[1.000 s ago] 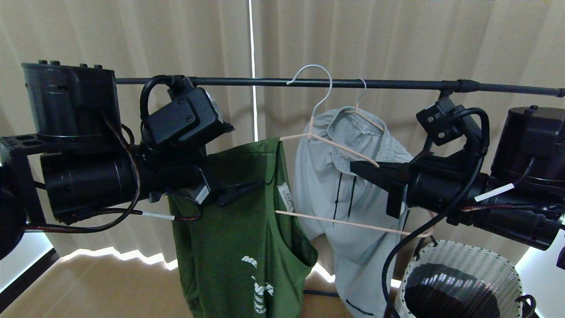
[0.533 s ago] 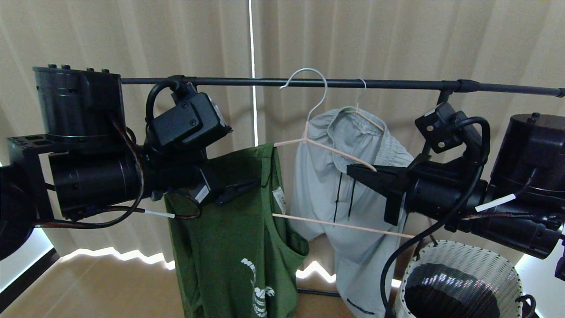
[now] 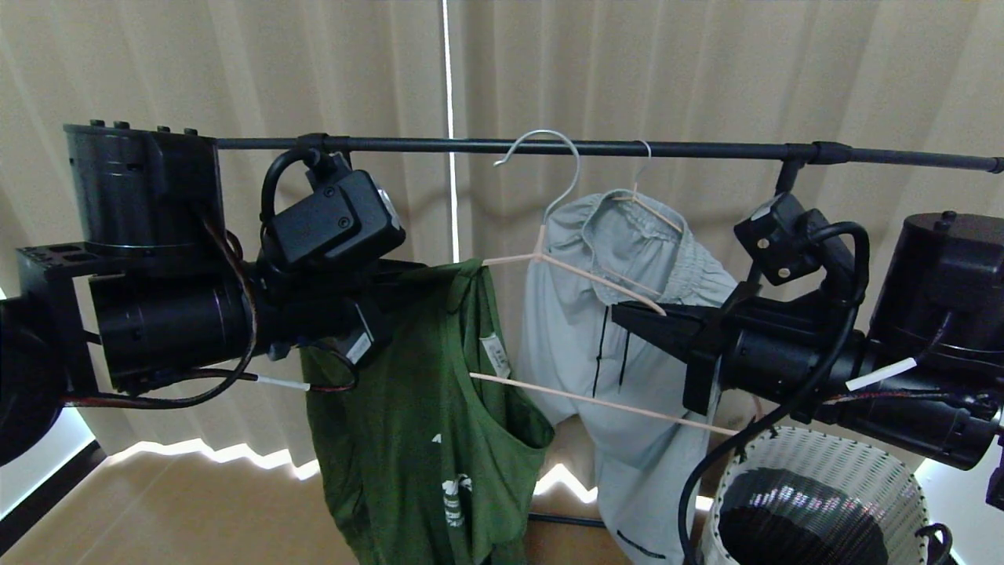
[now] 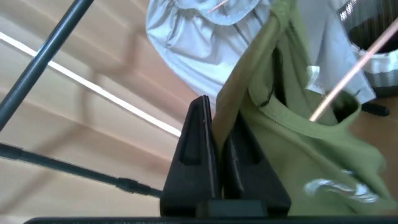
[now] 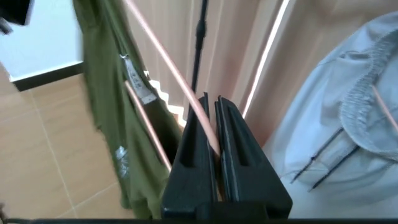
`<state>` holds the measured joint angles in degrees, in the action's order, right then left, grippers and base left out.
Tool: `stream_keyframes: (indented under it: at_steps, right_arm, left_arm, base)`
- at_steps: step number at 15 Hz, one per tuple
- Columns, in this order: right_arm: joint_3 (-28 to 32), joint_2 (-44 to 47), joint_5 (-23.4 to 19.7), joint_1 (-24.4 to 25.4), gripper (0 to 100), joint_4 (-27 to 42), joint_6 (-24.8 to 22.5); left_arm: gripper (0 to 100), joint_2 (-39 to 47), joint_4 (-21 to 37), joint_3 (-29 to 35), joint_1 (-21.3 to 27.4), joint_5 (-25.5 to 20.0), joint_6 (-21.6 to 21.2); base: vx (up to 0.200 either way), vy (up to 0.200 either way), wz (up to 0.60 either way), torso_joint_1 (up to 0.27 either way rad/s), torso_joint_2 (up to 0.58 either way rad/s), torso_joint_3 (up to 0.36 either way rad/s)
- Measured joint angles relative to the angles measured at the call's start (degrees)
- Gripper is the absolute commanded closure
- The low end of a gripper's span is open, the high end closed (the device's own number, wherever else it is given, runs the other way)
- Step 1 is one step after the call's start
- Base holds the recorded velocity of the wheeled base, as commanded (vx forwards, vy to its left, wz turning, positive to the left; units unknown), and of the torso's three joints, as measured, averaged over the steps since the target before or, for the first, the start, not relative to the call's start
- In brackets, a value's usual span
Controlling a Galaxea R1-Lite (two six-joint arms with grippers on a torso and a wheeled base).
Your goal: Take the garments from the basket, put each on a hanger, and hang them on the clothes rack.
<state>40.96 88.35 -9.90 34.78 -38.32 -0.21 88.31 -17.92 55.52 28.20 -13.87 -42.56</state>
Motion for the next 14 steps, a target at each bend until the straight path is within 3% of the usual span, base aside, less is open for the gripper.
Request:
stream_keyframes:
  at_steps: [3, 4, 6, 8, 14]
  right_arm:
    - [-0.3, 0.0, 0.0, 0.0, 100, -1.3, -0.1]
    - [-0.5, 0.0, 0.0, 0.0, 0, -1.3, -0.2]
    - [-0.8, -0.1, 0.0, 0.0, 0, -1.4, -0.3]
    - [-1.1, -0.1, 0.3, 0.0, 0, -1.6, -0.3]
    - [-3.8, -2.3, 0.5, -1.9, 0, -1.5, -2.1]
  left_arm:
    - [100, -0.1, -0.1, -0.4, 0.0, 0.1, 0.0]
    - [100, -0.2, -0.4, -0.9, -0.1, 0.1, 0.0]
    - [100, -0.3, -1.0, -1.8, -0.3, 0.2, 0.1]
    - [100, -0.5, -6.8, -3.7, -0.7, 1.1, 0.2]
    - [100, -2.0, -8.9, -7.9, -3.4, 15.5, 2.3]
  base:
    - [0.0, 0.0, 0.0, 0.0, 0.0, 0.0]
    - [0.0, 0.0, 0.0, 0.0, 0.0, 0.0]
    - [0.0, 0.0, 0.0, 0.0, 0.0, 0.0]
    - [0.0, 0.0, 0.0, 0.0, 0.0, 0.0]
    - [0.0, 0.0, 0.0, 0.0, 0.0, 0.0]
